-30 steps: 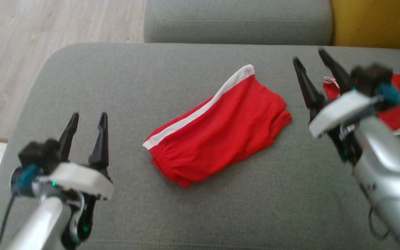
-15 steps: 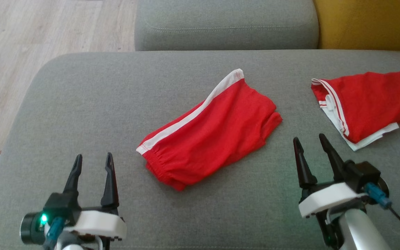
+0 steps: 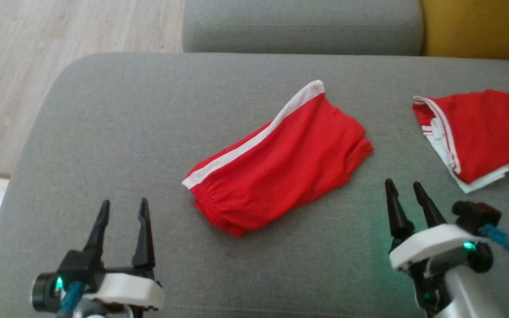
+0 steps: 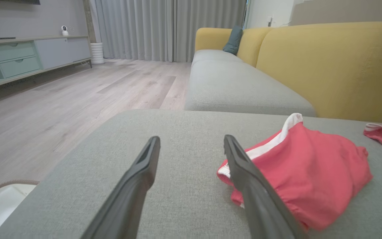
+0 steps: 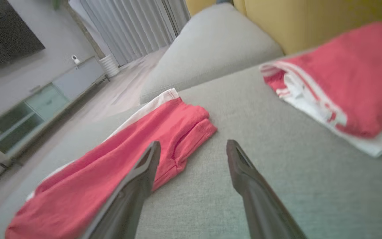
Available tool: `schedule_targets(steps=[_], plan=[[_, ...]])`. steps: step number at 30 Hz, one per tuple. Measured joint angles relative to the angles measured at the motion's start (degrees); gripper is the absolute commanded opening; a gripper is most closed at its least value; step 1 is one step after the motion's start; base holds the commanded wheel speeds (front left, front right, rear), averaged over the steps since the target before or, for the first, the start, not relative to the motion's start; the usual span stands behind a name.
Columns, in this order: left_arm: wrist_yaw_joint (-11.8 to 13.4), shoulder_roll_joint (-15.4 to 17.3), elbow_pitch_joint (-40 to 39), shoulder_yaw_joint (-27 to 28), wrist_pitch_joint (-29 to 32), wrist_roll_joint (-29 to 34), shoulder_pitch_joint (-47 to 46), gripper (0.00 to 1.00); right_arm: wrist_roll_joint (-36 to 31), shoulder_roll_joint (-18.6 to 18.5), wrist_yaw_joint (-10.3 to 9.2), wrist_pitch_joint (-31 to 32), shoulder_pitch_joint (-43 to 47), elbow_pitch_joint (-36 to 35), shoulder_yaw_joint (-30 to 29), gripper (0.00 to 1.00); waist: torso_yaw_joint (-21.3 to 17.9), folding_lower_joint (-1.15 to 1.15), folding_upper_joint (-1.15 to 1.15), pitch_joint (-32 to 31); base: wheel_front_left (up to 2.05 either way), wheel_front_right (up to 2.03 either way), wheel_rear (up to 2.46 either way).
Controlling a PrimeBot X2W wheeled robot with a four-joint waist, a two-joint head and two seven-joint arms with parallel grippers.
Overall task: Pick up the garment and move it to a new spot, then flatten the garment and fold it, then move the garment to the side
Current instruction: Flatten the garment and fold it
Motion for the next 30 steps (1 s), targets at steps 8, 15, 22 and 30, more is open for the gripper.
schedule_targets(steps=[8,15,22,30], plan=[[-3.8,-2.2,2.5,-0.1,0.0,2.8,-1.4,1.0,23.2,0.1,0.0,11.4,-10.6,12.6,-2.2,1.0,3.4,0.0,0.0,3.0,0.0,0.0,0.0],[-5.0,-2.9,2.3,-0.9,0.0,4.1,-3.9,1.0,31.6,0.0,0.0,13.4,-17.3,22.1,-3.1,1.0,6.5,0.0,0.0,5.1,0.0,0.0,0.0],[-5.5,-3.8,2.1,-0.8,0.0,4.0,-5.9,1.0,38.3,-0.9,-0.01,12.2,-25.3,31.1,-3.5,1.0,9.9,0.0,0.0,7.1,0.0,0.0,0.0],[-5.9,-4.0,1.4,-0.5,0.0,4.0,-6.4,1.0,39.5,-1.7,-0.01,11.0,-33.3,40.7,-3.2,1.0,12.6,0.0,0.0,8.8,0.0,0.0,0.0]])
